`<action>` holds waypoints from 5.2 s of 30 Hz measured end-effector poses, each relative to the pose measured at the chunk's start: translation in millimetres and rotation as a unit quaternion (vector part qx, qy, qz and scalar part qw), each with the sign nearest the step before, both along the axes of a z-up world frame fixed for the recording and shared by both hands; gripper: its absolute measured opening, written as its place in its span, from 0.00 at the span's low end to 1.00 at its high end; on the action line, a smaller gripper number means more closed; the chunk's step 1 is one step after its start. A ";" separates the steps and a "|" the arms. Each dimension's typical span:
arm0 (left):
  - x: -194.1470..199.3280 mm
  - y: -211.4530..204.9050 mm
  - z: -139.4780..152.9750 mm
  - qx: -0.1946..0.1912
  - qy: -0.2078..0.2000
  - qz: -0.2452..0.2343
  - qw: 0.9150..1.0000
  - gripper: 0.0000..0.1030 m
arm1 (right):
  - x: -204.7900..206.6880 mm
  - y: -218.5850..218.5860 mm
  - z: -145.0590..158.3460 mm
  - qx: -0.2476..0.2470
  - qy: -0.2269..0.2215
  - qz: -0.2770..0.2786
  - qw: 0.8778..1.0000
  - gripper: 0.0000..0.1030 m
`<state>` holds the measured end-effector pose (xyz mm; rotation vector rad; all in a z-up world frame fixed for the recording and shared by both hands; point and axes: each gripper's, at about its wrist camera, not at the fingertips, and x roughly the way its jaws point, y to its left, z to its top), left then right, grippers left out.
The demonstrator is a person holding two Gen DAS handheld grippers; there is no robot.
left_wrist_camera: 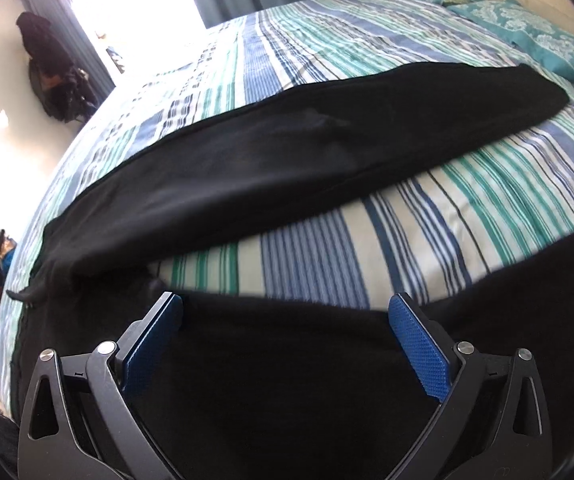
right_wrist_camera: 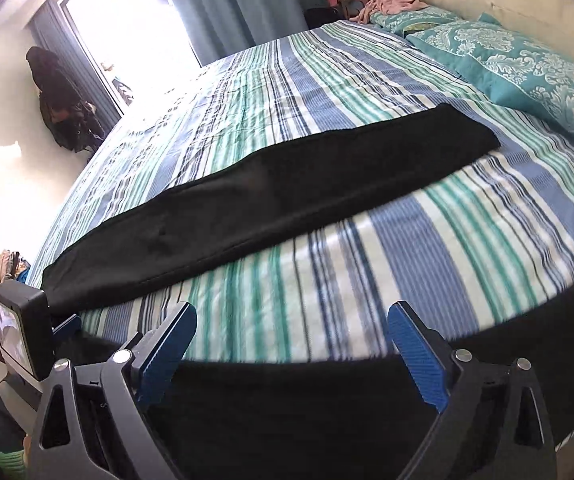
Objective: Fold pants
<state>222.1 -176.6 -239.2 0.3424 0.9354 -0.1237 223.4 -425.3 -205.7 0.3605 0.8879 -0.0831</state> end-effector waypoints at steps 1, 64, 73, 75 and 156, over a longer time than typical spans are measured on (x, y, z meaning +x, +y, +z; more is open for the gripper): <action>-12.9 12.7 1.7 -0.008 0.000 -0.007 1.000 1.00 | -11.1 11.0 -4.1 0.006 -0.001 -0.002 1.000 0.94; -34.9 197.1 44.2 -0.040 0.003 0.182 0.982 0.99 | -65.9 113.3 -54.2 -0.103 0.017 0.071 0.992 1.00; 91.0 162.9 72.5 -0.037 -0.050 0.152 0.987 0.99 | -65.9 52.7 -35.1 -0.029 -0.006 -0.016 0.999 1.00; 122.2 176.1 52.3 -0.015 -0.040 0.184 0.982 0.99 | -62.8 38.2 -29.4 -0.017 -0.008 -0.023 1.000 1.00; -24.2 215.0 35.0 -0.100 0.014 0.168 0.981 0.99 | -193.9 -59.9 34.1 0.060 -0.075 -0.275 0.957 0.78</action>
